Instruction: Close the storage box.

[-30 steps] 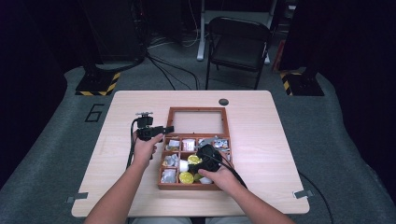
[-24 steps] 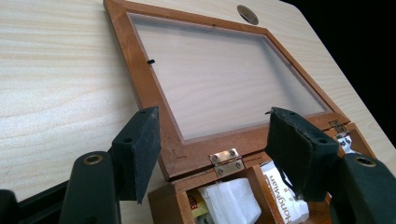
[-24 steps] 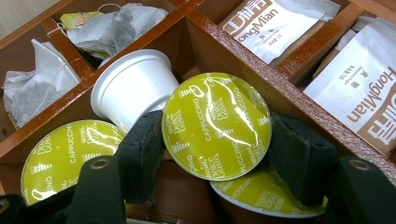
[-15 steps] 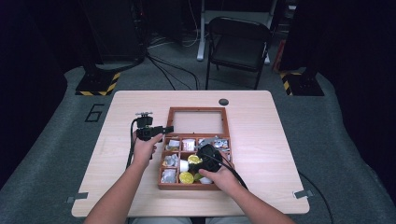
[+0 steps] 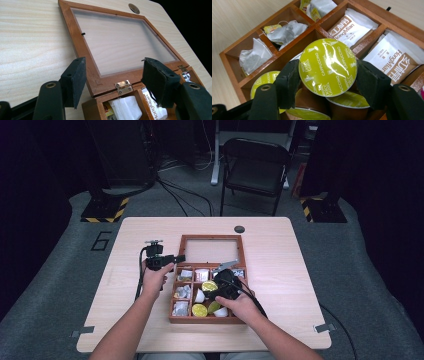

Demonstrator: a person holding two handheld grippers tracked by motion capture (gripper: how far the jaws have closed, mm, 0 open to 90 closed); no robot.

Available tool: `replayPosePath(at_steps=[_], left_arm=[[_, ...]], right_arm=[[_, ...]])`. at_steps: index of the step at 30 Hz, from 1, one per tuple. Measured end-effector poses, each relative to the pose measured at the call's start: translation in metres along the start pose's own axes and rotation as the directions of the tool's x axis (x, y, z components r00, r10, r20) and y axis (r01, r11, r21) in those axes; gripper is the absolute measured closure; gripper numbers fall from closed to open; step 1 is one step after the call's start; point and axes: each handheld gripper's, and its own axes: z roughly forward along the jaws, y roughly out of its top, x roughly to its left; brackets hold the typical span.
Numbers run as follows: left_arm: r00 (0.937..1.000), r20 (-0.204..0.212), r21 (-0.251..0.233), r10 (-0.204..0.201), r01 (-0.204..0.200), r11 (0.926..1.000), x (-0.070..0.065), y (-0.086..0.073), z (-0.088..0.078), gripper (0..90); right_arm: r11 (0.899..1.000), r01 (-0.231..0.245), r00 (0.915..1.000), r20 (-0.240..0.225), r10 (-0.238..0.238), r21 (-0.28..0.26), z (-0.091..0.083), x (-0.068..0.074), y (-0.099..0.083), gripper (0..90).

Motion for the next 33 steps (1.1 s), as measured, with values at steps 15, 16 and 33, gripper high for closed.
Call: replayPosePath(at_steps=[15, 16, 33], left_arm=[[0.9999, 0.001, 0.001, 0.012, -0.012, 0.9999, 0.004, 0.001, -0.001, 36.5], [0.9999, 0.001, 0.001, 0.012, -0.012, 0.9999, 0.004, 0.001, 0.0, 36.5], [1.0, -0.003, -0.003, 0.003, -0.003, 1.0, 0.005, 0.001, -0.002, 36.6]], right_arm=[[0.994, -0.064, 0.992, 0.103, 0.073, -0.084, -0.053, -0.048, 0.006, 37.2], [0.992, -0.082, 0.9892, 0.114, 0.092, -0.091, -0.057, -0.054, 0.005, 37.2], [0.953, -0.265, 0.9077, 0.296, 0.297, -0.145, -0.089, -0.144, -0.041, 37.2]])
